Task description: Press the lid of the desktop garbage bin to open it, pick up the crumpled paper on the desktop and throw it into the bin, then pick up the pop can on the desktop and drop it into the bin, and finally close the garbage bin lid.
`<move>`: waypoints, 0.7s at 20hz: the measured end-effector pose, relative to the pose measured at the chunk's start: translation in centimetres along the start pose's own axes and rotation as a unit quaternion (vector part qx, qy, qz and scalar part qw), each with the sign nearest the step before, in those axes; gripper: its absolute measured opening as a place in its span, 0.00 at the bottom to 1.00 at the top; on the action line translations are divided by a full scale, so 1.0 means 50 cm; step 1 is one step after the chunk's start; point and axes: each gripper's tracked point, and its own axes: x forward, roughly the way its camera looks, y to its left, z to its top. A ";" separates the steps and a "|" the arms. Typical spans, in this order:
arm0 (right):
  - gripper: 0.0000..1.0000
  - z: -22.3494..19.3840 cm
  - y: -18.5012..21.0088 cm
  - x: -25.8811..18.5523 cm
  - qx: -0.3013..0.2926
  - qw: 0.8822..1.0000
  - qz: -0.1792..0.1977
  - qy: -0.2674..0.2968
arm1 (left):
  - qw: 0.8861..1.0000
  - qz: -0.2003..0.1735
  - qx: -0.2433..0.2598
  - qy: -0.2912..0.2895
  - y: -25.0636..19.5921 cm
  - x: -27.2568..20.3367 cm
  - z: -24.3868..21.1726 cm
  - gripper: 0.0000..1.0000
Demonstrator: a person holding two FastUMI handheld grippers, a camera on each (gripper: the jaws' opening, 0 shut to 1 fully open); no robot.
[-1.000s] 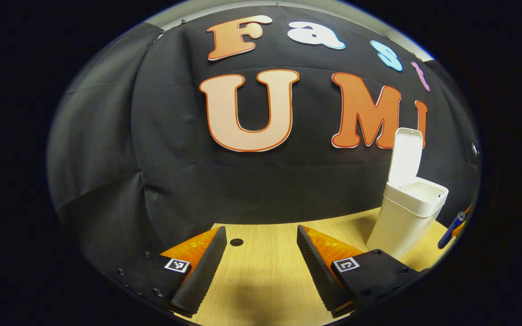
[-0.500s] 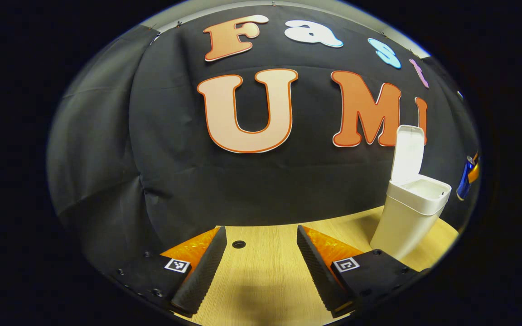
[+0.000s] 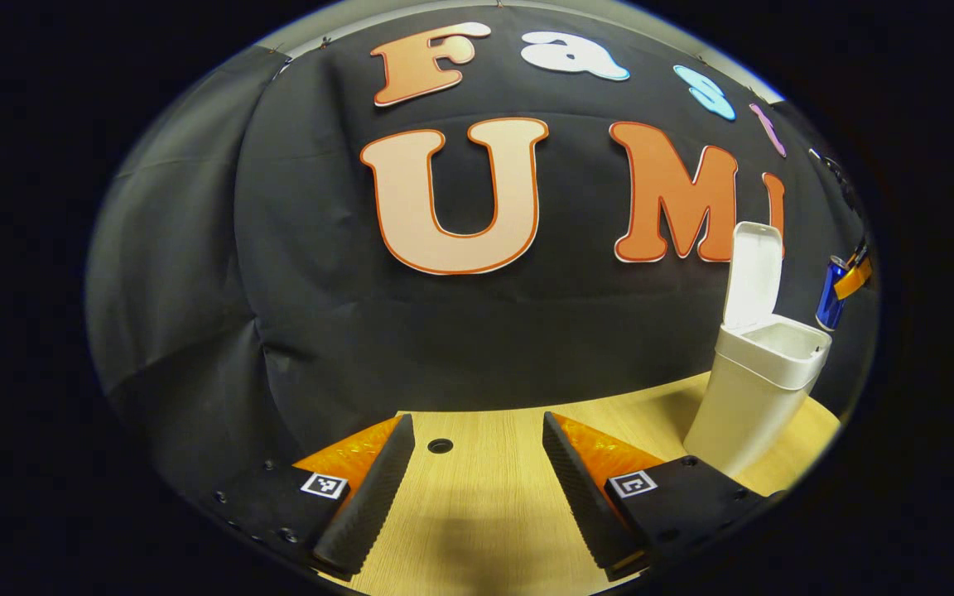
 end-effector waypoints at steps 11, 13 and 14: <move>0.99 0.005 0.009 0.056 0.001 1.000 -0.005 0.006 | 1.000 0.010 -0.002 0.009 0.023 0.009 -0.015 0.99; 0.99 0.008 0.011 0.053 0.001 1.000 -0.004 0.006 | 1.000 0.010 -0.006 0.011 0.023 0.008 -0.019 1.00; 0.99 0.009 0.011 0.053 0.002 1.000 -0.005 0.005 | 1.000 0.010 -0.008 0.011 0.023 0.010 -0.022 1.00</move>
